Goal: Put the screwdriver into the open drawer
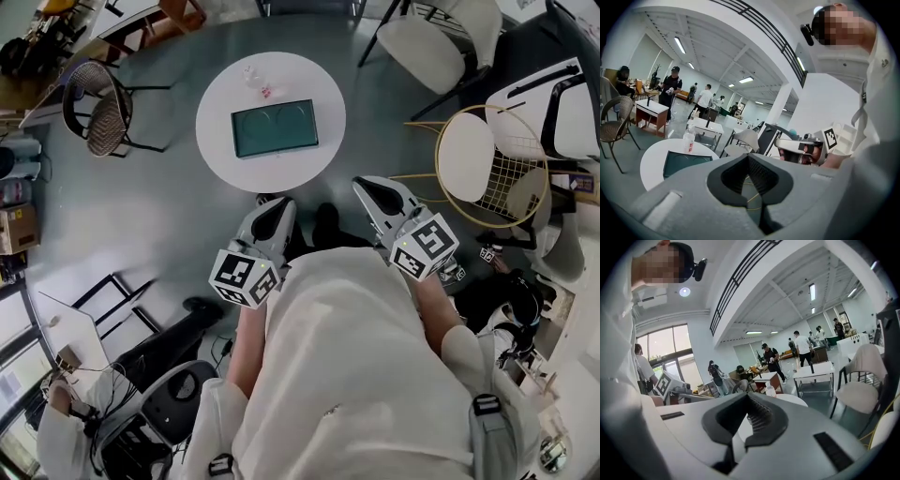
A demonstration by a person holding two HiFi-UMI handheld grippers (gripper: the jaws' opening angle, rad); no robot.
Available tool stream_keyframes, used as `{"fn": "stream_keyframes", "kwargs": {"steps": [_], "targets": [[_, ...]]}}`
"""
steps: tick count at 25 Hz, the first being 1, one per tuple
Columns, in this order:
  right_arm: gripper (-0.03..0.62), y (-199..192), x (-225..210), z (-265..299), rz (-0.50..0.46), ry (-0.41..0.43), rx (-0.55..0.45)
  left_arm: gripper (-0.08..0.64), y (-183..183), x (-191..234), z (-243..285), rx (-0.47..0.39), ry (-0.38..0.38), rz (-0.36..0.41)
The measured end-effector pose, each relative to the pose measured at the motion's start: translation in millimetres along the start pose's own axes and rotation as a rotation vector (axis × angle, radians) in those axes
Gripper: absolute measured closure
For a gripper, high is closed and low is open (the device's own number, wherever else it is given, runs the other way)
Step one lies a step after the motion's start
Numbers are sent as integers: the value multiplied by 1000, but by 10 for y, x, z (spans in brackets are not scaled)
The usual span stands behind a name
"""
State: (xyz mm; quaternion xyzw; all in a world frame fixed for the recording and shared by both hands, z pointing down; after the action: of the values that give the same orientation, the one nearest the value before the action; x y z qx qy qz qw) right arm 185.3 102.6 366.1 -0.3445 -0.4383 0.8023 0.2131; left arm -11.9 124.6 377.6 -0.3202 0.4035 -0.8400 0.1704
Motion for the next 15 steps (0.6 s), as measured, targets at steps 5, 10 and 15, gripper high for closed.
{"fn": "stream_keyframes", "kwargs": {"steps": [5,10,15], "targets": [[588,10,77,26,-64,11,18,548,-37,-25,-38,5,-3,3],[588,-15,131,41,-71,29,25,548,-78,-30,-73,9,0,0],[588,-61,165,49,-66,28,37,548,-113,-29,-84,9,2,-4]]}}
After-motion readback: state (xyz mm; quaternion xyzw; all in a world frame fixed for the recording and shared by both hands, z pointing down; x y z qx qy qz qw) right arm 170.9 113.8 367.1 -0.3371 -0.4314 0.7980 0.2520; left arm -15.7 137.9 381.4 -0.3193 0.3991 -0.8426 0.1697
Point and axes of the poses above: the fingertips, and each gripper's own axes: z forward along the fingers, x to its left, y out of its top, the point moved 6 cm from there along -z, backward along the fingers, and after that the axes turned 10 degrees about x, right-handed, at the moved point
